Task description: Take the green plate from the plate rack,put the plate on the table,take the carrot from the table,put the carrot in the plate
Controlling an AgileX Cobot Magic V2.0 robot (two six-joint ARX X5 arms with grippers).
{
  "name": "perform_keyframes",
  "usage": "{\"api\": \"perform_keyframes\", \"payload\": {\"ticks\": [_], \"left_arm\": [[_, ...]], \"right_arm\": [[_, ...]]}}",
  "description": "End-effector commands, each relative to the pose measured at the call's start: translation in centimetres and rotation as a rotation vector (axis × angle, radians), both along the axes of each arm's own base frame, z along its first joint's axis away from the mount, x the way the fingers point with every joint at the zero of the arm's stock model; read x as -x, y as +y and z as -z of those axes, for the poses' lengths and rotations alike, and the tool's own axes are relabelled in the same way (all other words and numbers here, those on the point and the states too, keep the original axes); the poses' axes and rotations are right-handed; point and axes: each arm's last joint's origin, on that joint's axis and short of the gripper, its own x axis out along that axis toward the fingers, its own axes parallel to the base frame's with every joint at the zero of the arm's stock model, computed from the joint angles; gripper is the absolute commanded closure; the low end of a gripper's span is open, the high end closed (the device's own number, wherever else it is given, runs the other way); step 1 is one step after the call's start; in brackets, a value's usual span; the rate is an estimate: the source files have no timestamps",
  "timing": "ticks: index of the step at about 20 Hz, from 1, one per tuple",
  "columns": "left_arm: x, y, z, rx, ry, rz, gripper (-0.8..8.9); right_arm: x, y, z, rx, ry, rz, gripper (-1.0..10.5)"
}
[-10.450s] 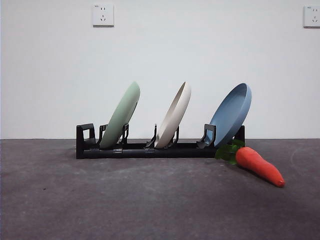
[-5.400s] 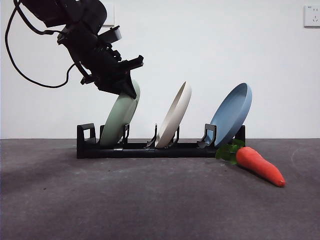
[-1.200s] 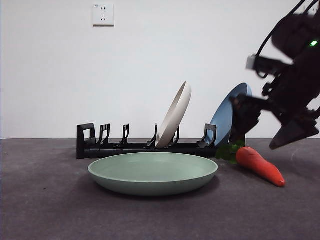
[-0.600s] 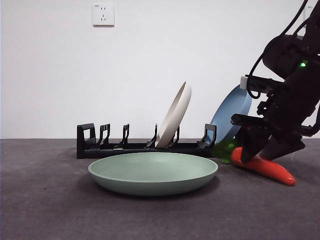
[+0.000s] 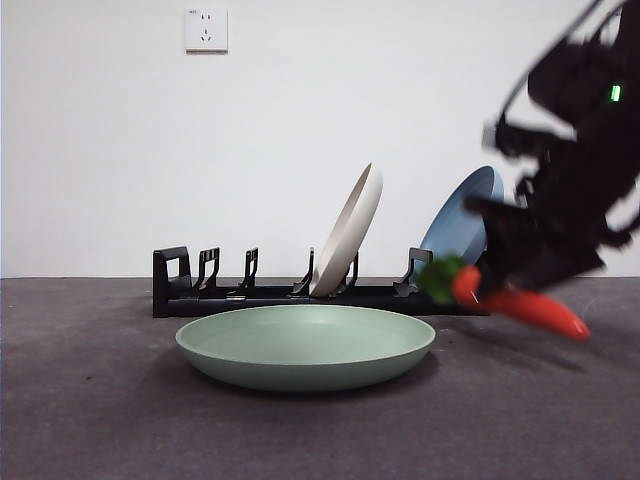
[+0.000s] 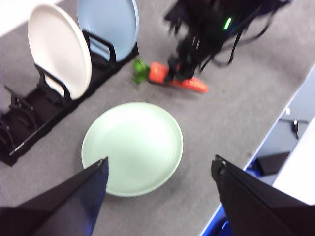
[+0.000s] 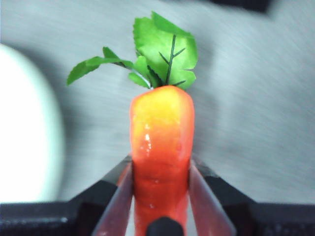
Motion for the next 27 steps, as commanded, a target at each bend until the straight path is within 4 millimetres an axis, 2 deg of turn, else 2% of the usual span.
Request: {"api": "perform_keyframes", "payload": {"ticks": [1,4,7,9,12,14,19,21,22,23,25,27], "left_arm": [[0.1,0.0,0.2,-0.008,0.013,-0.003,4.6],[0.1,0.1,0.3,-0.016,0.019,-0.002,4.6],[0.1,0.1,0.3,-0.018,0.021,-0.001,4.6],[0.1,0.1,0.3,-0.018,0.021,-0.001,4.6],[0.1,0.1,0.3,-0.018,0.022,0.0,4.6],[0.1,0.1,0.3,-0.019,0.023,0.001,4.6],[0.1,0.1,0.3,-0.019,0.025,0.002,4.6],[0.1,0.1,0.3,-0.025,0.028,0.002,4.6],[0.2,0.2,0.4,-0.03,0.031,0.002,4.6],[0.2,0.2,0.4,-0.034,0.033,0.002,4.6],[0.2,0.2,0.4,-0.036,0.034,0.002,4.6],[0.2,0.2,0.4,-0.036,0.033,0.002,4.6]], "right_arm": [[1.7,1.5,-2.4,-0.062,-0.027,-0.071,9.6],[3.7,4.8,-3.9,-0.095,-0.076,-0.184,9.6],[4.4,8.1,-3.4,-0.1,-0.118,-0.236,9.6],[4.4,10.1,-2.1,-0.104,-0.128,-0.258,9.6],[3.6,12.0,0.3,-0.13,-0.138,-0.275,9.6],[3.2,12.7,1.8,-0.131,-0.137,-0.285,9.6],[2.8,13.1,5.1,-0.09,-0.058,-0.289,9.5],[2.9,13.2,5.2,-0.091,-0.054,-0.293,7.7],[2.9,13.3,5.0,-0.094,-0.059,-0.296,6.0],[3.0,13.2,4.7,-0.099,-0.066,-0.295,4.9],[3.2,13.1,3.4,-0.112,-0.087,-0.295,4.7],[3.7,12.7,1.3,-0.13,-0.118,-0.295,4.7]]}}
